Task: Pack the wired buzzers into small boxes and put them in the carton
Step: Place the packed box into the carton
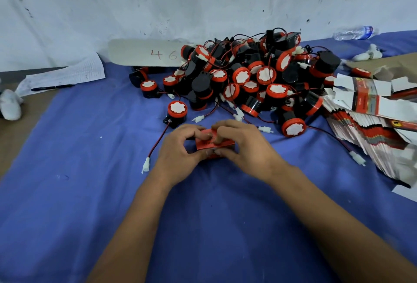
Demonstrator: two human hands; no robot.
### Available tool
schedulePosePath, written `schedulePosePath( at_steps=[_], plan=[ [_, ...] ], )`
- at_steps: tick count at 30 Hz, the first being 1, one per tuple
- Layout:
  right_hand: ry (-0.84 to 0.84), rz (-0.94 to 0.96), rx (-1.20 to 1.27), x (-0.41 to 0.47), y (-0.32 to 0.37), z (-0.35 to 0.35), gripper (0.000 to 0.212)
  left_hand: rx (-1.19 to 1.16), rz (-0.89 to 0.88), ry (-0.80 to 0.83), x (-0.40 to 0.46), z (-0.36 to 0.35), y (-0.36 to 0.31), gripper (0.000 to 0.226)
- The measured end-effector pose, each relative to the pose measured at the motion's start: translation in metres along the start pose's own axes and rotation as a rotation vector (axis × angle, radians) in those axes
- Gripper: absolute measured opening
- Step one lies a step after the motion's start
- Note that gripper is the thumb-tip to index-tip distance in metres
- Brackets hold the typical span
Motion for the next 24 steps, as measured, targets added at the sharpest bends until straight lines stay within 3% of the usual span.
schedulePosePath(
  at_steps=[7, 10, 12, 15, 18, 21, 24],
  plan=[
    [0.115, -0.032, -0.122, 0.010, 0.020, 0.014, 0.023, 0.126, -0.009, 0.085, 0.010, 0.002, -0.019, 0.031],
    [0.017, -0.119, -0.235, -0.004, 0.028, 0.068, 0.034, 0.093, -0.038, 0.155, 0.031, -0.009, -0.060, 0.038],
    [-0.130, -0.180, -0.345, -0.034, 0.034, 0.130, 0.042, 0.018, -0.126, 0.158, 0.053, -0.027, -0.106, 0.052],
    [-0.310, -0.354, -0.483, -0.102, 0.047, 0.228, 0.052, -0.096, -0.342, 0.221, 0.072, -0.087, -0.210, 0.050],
    [-0.376, -0.618, -0.686, -0.205, 0.067, 0.306, 0.042, -0.230, -0.574, 0.310, 0.048, -0.167, -0.332, 0.046],
    [-0.396, -0.853, -0.732, -0.315, 0.095, 0.355, 0.037, -0.321, -0.831, 0.404, -0.005, -0.236, -0.428, 0.050],
    [-0.386, -1.091, -0.824, -0.412, 0.105, 0.385, 0.036, -0.275, -0.909, 0.586, -0.057, -0.317, -0.493, 0.045]
  ],
)
Point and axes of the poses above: each hand's wrist, its own x-axis towards the middle knuckle, its own z-axis out of the back of the hand, y = z × x, the point moved 8 cm from there along x, towards the middle knuckle, and after that the axes turned 5 degrees about y, right-handed, at the moved point
